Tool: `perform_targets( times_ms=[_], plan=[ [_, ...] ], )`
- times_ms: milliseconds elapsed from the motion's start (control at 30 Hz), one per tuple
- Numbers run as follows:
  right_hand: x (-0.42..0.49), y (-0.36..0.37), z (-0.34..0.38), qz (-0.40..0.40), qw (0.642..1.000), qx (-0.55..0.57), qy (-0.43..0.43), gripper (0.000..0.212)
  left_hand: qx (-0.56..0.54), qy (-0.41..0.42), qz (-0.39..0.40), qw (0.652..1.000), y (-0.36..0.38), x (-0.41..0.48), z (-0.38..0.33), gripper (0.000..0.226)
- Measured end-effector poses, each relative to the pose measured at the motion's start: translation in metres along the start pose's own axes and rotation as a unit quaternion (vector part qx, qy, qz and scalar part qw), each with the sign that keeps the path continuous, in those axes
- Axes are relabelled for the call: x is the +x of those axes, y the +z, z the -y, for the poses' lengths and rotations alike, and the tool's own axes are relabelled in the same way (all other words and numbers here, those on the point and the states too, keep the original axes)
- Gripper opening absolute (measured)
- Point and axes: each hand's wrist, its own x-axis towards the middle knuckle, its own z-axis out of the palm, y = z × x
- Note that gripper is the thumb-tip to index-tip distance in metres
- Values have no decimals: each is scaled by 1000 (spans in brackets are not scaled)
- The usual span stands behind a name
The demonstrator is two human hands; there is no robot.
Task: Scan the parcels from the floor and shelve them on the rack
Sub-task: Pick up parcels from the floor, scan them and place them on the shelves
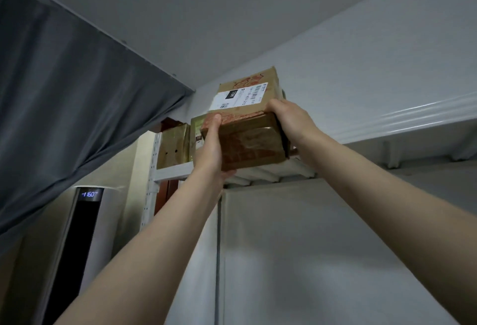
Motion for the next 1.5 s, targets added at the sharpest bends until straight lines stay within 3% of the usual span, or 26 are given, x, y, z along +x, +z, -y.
perform_targets(
  times_ms=[67,133,300,400,567,800,1000,1233,1333,1500],
  plan=[
    [22,8,-2,2,1000,6,3,62,13,23,26,999,5,27,0,38],
    [39,21,-5,-10,1000,10,0,59,19,34,47,998,8,53,0,57],
    [78,61,-29,-67,997,22,21,89,63,51,-8,997,0,115,8,92],
    [87,78,-36,-99,995,3,27,99,80,59,5,995,-6,147,17,85],
    [106,98,-45,-147,988,-53,17,86,74,46,54,995,-18,188,28,64],
    [141,124,-52,-216,965,-150,-18,76,94,65,109,987,-24,250,48,86],
    [166,144,-67,-230,956,-184,4,87,130,105,106,980,-37,272,52,73],
    [188,154,-90,-218,929,-299,0,55,194,158,63,966,-46,318,63,61],
    [191,158,-106,-223,896,-384,-7,41,239,163,75,954,-50,326,81,51],
    [194,158,-119,-245,831,-499,-6,18,318,248,43,914,-51,334,105,37]
  ],
)
